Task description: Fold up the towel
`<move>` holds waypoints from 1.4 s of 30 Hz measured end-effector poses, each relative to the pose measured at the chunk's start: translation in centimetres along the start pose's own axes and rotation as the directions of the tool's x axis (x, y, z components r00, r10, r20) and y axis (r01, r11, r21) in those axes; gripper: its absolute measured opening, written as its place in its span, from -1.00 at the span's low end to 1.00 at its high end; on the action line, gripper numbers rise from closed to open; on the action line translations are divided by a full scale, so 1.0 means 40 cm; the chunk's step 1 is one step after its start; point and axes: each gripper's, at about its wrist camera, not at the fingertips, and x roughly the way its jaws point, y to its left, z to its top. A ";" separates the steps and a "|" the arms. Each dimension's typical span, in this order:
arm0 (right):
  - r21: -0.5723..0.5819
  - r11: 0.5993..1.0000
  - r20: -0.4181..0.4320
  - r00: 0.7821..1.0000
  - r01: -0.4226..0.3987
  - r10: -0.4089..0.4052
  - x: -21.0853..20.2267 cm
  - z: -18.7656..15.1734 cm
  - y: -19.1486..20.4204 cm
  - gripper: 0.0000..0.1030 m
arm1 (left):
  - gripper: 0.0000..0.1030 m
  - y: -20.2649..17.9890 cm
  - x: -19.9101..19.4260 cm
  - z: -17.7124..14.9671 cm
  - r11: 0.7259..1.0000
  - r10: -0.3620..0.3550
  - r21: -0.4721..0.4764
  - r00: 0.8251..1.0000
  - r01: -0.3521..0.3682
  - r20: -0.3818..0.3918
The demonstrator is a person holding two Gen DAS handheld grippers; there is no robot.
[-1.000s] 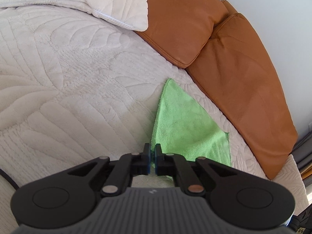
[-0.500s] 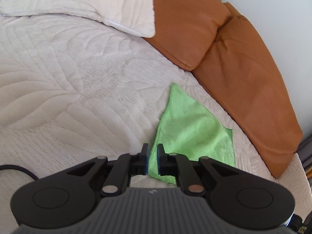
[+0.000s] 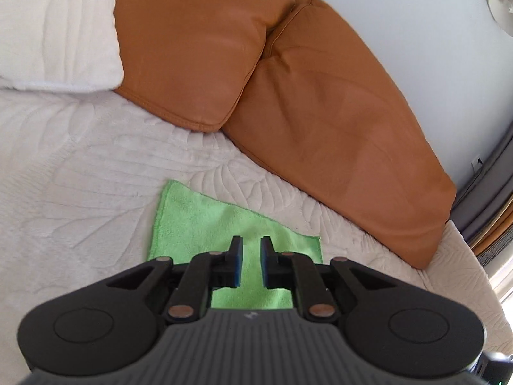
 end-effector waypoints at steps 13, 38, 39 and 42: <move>-0.033 0.999 -0.004 1.000 -0.017 0.017 -0.039 -0.023 -0.005 -0.62 | -0.74 0.090 0.104 0.142 0.982 0.182 0.034 0.981 -0.184 0.067; 0.053 0.977 0.226 0.956 -0.206 0.189 -0.025 0.105 0.077 -0.42 | -0.75 0.018 -0.082 0.029 0.983 0.166 0.069 0.986 -0.167 0.026; 0.031 0.971 0.223 0.949 -0.236 0.224 -0.015 0.110 0.093 -0.43 | -0.74 0.008 -0.087 0.015 0.986 0.153 0.071 0.988 -0.153 0.007; -0.051 0.979 0.119 0.972 -0.199 0.204 0.046 0.108 0.156 -0.46 | -0.74 -0.018 -0.078 -0.035 0.970 0.199 0.152 0.979 -0.191 -0.035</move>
